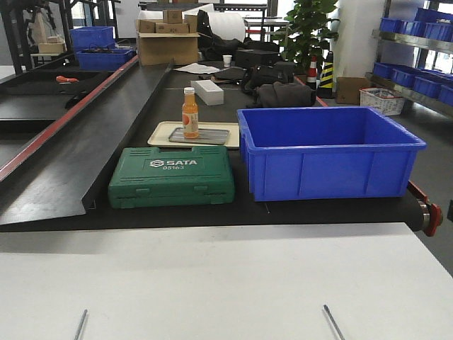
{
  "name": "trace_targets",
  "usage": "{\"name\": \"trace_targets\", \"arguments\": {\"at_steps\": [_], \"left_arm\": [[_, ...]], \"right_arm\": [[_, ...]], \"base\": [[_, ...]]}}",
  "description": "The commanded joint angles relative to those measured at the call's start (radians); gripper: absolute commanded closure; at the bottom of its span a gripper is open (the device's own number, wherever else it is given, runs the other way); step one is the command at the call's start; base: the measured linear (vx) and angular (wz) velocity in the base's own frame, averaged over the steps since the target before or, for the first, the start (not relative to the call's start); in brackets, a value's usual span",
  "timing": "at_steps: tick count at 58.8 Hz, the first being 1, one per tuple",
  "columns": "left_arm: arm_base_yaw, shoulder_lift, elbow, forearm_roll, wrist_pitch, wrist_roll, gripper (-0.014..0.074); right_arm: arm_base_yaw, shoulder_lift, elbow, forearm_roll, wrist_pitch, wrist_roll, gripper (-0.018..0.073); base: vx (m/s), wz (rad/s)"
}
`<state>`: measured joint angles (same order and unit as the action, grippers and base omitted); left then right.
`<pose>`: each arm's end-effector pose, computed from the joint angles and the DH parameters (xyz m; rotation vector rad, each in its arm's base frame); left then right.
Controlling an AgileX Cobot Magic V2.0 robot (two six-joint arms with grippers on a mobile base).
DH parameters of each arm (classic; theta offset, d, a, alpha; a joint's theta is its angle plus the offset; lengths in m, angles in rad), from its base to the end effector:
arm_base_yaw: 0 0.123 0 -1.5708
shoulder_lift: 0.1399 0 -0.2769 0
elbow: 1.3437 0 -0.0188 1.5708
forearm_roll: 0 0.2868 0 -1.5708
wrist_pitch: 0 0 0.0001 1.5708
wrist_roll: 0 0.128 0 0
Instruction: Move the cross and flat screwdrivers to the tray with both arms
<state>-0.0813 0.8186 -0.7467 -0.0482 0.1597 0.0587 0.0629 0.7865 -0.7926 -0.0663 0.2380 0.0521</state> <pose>0.2531 -0.0216 0.3543 0.0849 1.7133 -0.0587 0.2437 0.0133 0.3713 -0.0529 1.7142 0.0241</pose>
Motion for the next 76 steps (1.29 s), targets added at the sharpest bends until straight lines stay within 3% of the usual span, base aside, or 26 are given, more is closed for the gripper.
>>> {"name": "trace_targets", "arguments": {"at_steps": [1,8,22,30,53,76], "left_arm": [[0.0,-0.004,-0.039,-0.01,-0.083,-0.001,0.0115],[0.0,-0.004,-0.039,-0.009,-0.048,-0.001,0.0078],[0.0,-0.004,-0.039,-0.009,0.048,-0.001,0.0079],[0.0,-0.004,-0.038,-0.009,0.104,-0.001,0.0079],[0.0,-0.004,-0.038,-0.009,0.215,-0.001,0.0079],[0.0,-0.004,-0.037,-0.009,0.229,-0.001,0.0079]], "right_arm": [[-0.006,-0.006,-0.033,0.037,-0.081,0.009,-0.0153],[-0.006,0.007,-0.044,0.074,-0.032,-0.022,-0.0141],[-0.005,0.279,-0.245,0.129,0.453,-0.181,-0.0039],[-0.005,0.482,-0.331,0.162,0.591,-0.227,0.0028],[-0.006,0.922,-0.359,0.129,0.526,-0.232,0.0087],[-0.006,1.092,-0.418,0.133,0.523,-0.232,0.0087]], "base": [[0.0,0.0],[0.0,0.0],[0.0,0.0],[0.0,0.0],[0.0,0.0],[0.0,0.0]]}}
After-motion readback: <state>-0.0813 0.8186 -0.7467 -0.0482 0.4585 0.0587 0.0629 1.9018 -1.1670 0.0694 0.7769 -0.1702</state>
